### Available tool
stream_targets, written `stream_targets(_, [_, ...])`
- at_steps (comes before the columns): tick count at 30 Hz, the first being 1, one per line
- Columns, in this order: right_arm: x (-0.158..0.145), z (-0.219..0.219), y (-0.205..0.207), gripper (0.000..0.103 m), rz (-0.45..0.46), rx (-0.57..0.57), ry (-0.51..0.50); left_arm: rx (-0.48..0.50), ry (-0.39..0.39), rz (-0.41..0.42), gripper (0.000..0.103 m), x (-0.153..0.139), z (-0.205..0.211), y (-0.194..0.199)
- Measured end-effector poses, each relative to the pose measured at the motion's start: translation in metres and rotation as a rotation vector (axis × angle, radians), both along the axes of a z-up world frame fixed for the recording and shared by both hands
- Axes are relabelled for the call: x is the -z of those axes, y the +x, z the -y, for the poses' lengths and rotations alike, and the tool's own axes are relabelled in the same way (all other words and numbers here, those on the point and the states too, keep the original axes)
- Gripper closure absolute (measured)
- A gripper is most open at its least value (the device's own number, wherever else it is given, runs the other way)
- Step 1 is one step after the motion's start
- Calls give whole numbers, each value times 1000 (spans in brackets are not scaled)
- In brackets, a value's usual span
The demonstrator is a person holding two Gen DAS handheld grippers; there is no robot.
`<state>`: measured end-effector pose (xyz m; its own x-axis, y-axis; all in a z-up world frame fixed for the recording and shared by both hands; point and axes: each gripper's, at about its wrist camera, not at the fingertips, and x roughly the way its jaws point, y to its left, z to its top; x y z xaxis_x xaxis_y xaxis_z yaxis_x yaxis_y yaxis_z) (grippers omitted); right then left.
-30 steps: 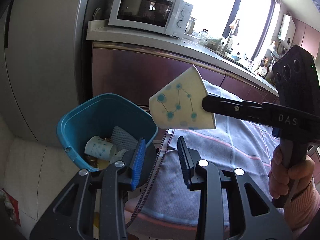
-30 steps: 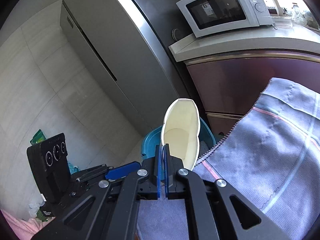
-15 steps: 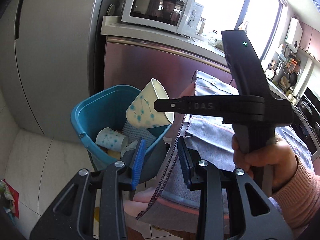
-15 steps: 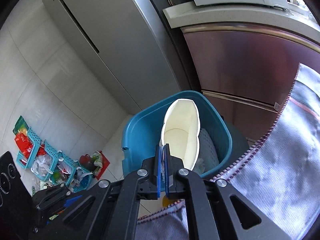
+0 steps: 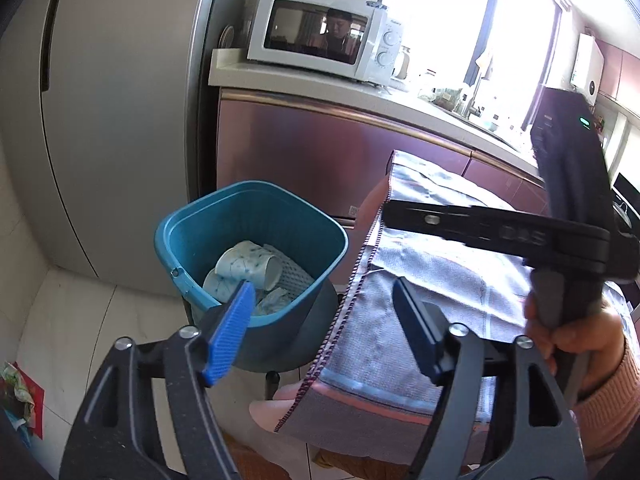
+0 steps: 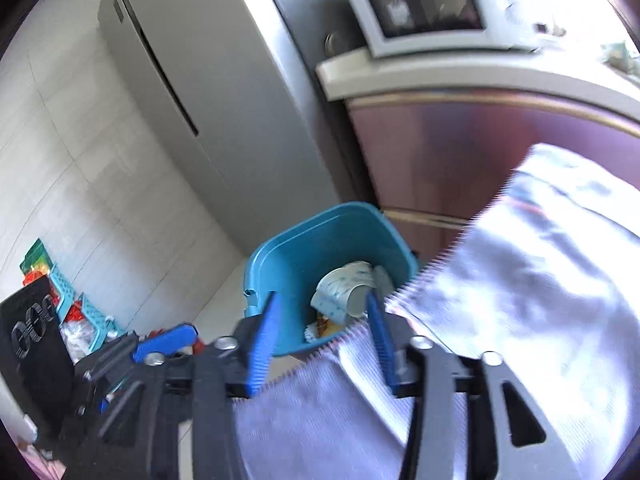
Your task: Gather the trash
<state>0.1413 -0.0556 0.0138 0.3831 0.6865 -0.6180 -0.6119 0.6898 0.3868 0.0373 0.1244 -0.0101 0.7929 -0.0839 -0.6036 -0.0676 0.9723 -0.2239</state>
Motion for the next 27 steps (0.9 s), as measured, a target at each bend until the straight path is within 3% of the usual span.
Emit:
stream_targets(4, [-7, 41, -26, 41, 61, 89, 9, 6, 19, 32, 19, -5, 11, -10])
stream_targets(8, [-10, 75, -54, 26, 127, 173, -18, 8, 51, 70, 6, -9, 31, -20])
stream_targets(16, [-18, 124, -105, 7, 290, 337, -90, 18, 114, 117, 6, -16, 74, -28])
stream_targets(27, [-20, 168, -141, 7, 397, 489, -100, 9, 141, 154, 6, -23, 100, -38])
